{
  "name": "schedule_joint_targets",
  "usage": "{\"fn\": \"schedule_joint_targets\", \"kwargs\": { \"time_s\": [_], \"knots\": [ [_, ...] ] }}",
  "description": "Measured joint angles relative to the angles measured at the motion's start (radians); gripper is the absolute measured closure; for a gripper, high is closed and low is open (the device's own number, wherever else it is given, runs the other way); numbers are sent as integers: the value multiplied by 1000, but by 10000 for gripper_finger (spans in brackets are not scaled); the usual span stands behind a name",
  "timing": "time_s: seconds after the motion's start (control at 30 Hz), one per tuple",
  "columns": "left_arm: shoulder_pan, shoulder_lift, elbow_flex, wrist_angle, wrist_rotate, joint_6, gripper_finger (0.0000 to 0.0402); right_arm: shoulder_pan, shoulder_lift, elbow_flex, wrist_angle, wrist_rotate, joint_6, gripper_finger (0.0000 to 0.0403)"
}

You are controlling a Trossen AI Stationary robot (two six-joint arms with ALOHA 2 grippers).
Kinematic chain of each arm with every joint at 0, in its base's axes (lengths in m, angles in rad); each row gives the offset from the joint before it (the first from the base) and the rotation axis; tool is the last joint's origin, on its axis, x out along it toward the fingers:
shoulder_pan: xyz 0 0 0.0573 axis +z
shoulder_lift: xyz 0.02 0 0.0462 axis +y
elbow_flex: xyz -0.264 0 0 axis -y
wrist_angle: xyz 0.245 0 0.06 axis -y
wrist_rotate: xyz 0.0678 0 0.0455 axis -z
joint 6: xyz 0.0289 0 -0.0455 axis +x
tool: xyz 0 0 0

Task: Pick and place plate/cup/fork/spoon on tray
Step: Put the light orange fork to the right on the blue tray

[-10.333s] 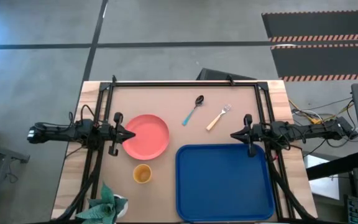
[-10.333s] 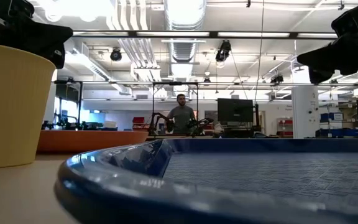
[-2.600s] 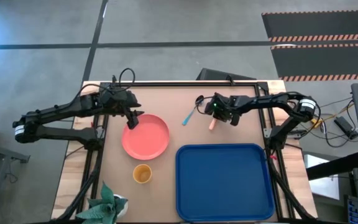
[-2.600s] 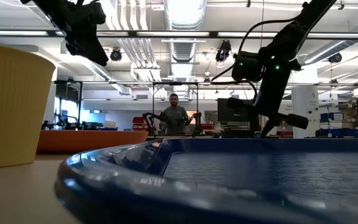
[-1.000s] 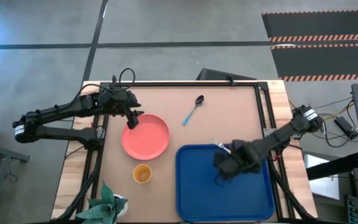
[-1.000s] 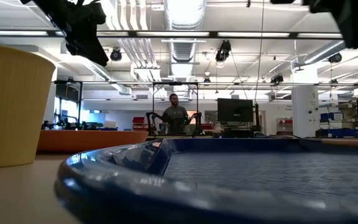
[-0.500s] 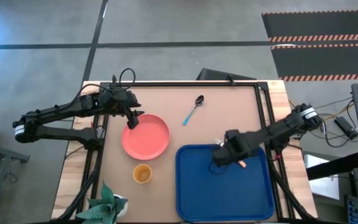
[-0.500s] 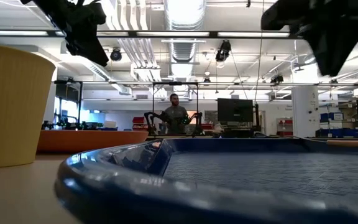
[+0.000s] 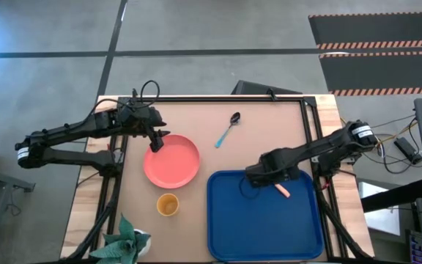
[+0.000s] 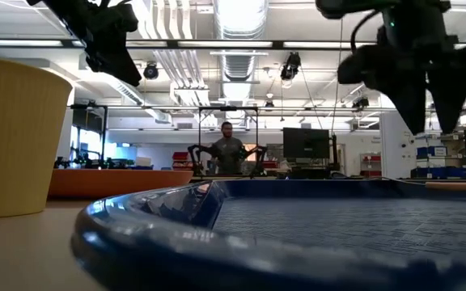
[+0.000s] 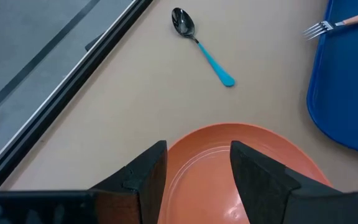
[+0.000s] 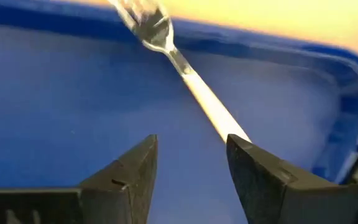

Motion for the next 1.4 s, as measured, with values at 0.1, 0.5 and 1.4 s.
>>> {"fn": "schedule_joint_targets", "kwargs": {
  "time_s": [0.1, 0.5, 1.4],
  "knots": [
    [0, 0, 0, 0, 0, 0, 242, 6, 0, -68, 77, -1, -15, 219],
    [0, 0, 0, 0, 2, -3, 242, 5, 0, -221, 223, -8, -79, 220],
    [0, 0, 0, 1, 2, -26, 242, 12, -3, -274, 375, 1, 116, 370]
  ]
}}
